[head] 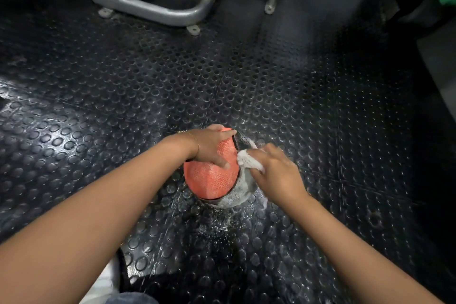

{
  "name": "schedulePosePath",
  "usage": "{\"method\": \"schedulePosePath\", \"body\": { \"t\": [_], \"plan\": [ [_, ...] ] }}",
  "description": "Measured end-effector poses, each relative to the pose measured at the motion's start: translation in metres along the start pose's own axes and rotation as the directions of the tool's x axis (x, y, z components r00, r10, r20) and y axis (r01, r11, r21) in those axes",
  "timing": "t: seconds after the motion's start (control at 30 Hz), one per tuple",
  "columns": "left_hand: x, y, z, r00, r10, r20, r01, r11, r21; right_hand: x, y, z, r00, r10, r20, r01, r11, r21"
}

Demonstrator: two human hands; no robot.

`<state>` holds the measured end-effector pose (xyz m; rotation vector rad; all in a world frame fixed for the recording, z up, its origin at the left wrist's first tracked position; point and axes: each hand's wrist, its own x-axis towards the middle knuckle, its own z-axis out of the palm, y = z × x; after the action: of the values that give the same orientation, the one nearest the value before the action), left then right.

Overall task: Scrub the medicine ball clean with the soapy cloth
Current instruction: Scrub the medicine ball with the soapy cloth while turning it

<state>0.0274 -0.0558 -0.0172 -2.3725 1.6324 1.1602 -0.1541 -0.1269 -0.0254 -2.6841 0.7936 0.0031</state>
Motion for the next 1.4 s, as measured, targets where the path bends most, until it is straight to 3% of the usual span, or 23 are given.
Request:
{"method": "schedulePosePath", "body": {
  "t": [0.2,0.47,0.63,0.9,1.4],
  "plan": [
    [0.004,0.000,-0.001,0.999,-0.033,-0.001,0.033,0.999,-0.039,0.019,0.004,-0.002,0.997,0.053,-0.051,-0.049,0.995,0.087],
    [0.001,0.001,0.001,0.998,-0.060,-0.007,0.059,0.995,-0.084,-0.008,0.009,0.007,0.998,-0.003,-0.058,0.003,1.000,0.003],
    [0.001,0.001,0.003,0.998,-0.051,-0.024,0.049,0.995,-0.089,0.024,0.006,0.003,0.994,0.078,-0.083,-0.071,0.994,0.079],
    [0.001,-0.013,0.004,0.998,-0.054,-0.019,0.049,0.981,-0.185,-0.014,0.008,0.013,0.998,0.014,-0.053,-0.011,0.999,0.052],
    [0.002,-0.022,0.009,0.989,-0.138,-0.052,0.119,0.953,-0.280,0.017,-0.001,0.015,0.991,-0.002,-0.132,0.013,0.996,0.083]
  ]
}}
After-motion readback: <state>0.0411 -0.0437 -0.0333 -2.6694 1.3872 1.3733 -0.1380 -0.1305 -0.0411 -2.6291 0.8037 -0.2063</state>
